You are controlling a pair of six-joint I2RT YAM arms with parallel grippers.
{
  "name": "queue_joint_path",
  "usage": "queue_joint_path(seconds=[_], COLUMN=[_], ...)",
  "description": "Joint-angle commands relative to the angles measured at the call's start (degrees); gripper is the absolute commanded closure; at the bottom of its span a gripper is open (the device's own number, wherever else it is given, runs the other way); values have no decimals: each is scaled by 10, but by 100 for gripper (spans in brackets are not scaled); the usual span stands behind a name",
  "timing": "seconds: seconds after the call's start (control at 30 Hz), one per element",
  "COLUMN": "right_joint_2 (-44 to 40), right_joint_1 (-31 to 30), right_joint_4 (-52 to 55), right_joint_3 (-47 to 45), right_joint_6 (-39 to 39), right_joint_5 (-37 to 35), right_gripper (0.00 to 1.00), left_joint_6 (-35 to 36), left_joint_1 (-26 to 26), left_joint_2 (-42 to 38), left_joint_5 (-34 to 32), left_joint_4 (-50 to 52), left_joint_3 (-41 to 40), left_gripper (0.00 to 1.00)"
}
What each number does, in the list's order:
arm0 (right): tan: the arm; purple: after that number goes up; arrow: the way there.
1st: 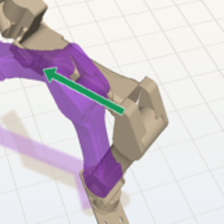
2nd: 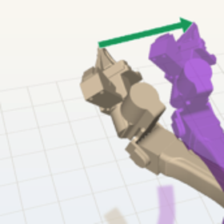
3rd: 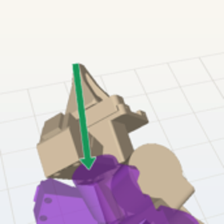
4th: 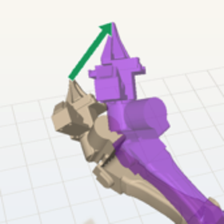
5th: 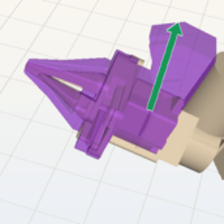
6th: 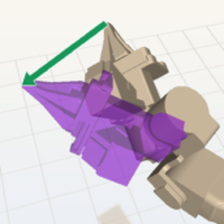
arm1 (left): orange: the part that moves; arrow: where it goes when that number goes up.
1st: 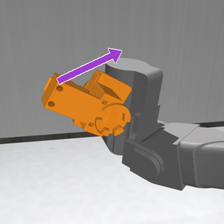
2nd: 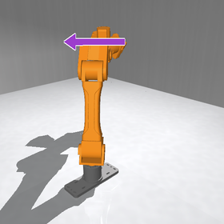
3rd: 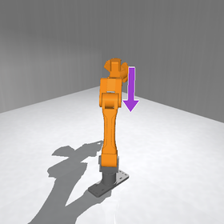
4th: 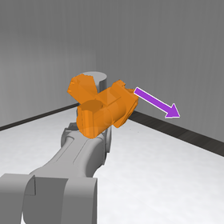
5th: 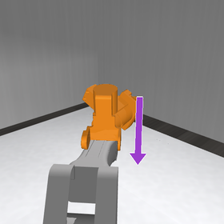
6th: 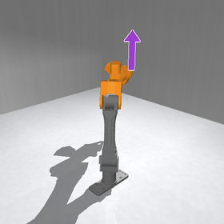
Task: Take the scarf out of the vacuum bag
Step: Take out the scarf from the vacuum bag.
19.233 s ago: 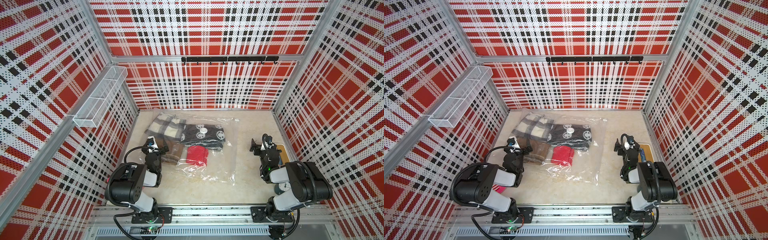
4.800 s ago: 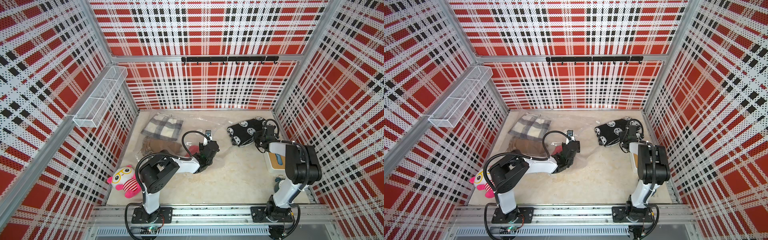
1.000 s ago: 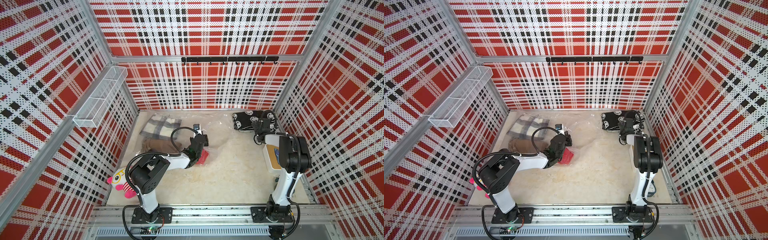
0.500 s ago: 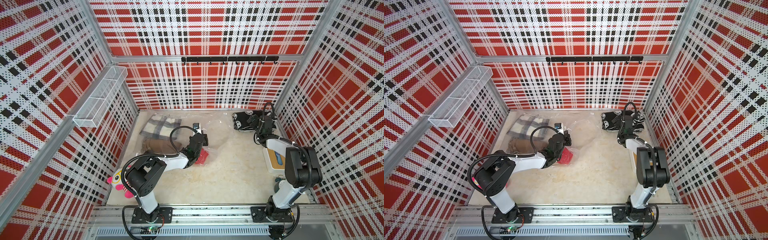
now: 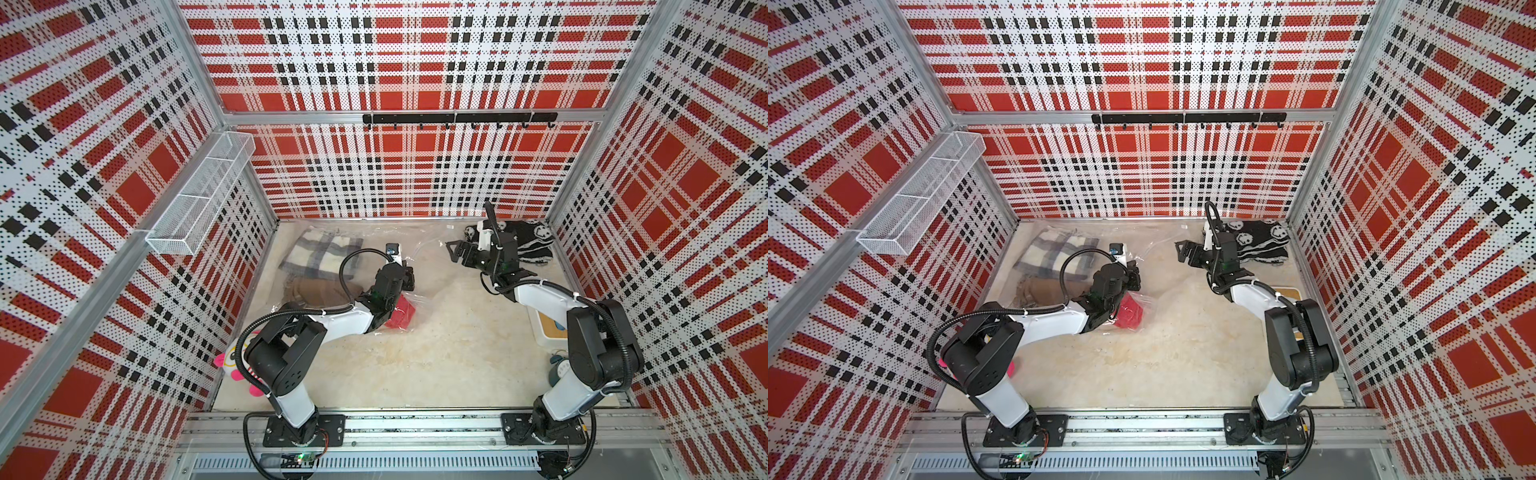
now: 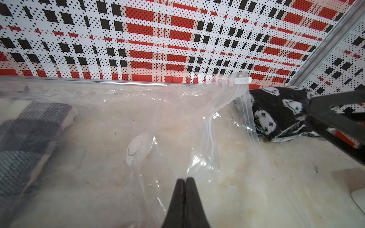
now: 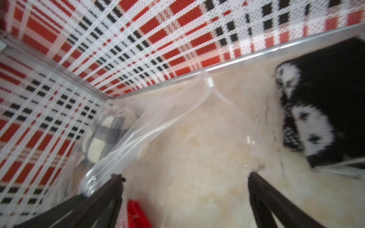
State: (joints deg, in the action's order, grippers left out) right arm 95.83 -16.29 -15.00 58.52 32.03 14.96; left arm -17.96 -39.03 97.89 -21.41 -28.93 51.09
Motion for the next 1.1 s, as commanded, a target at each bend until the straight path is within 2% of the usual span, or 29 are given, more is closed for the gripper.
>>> queue_joint_path(seconds=[0.0,0.1,0.27,0.37,0.6,0.73,1.07], right_joint_2=[28,55,115,131,107,116,108], right_joint_1=[-19,-41,-53,-61,-83,-101,-138], right_joint_4=[8,2,7,9,39,48,12], right_joint_3=[17,28,60,57,24,21,-28], right_joint_6=[-26,-33,-26,-26,-70,-83,-72], right_joint_5=[48,54,126,156,121,142,142], right_gripper=[0,1,12,13,15,20,17], left_joint_6=[6,4,3,6,7,6,-8], left_joint_1=[-1,-5,-23,-37,-60,-68,-98], left_joint_2=[-25,-25,-21,-22,-21,-9,-13], left_joint_5=[-2,-4,-27,-55,-85,-91,-137], left_joint_4=[13,17,28,36,44,44,48], left_joint_3=[-2,0,15,23,33,40,29], left_gripper=[100,100,100,100,100,100,100])
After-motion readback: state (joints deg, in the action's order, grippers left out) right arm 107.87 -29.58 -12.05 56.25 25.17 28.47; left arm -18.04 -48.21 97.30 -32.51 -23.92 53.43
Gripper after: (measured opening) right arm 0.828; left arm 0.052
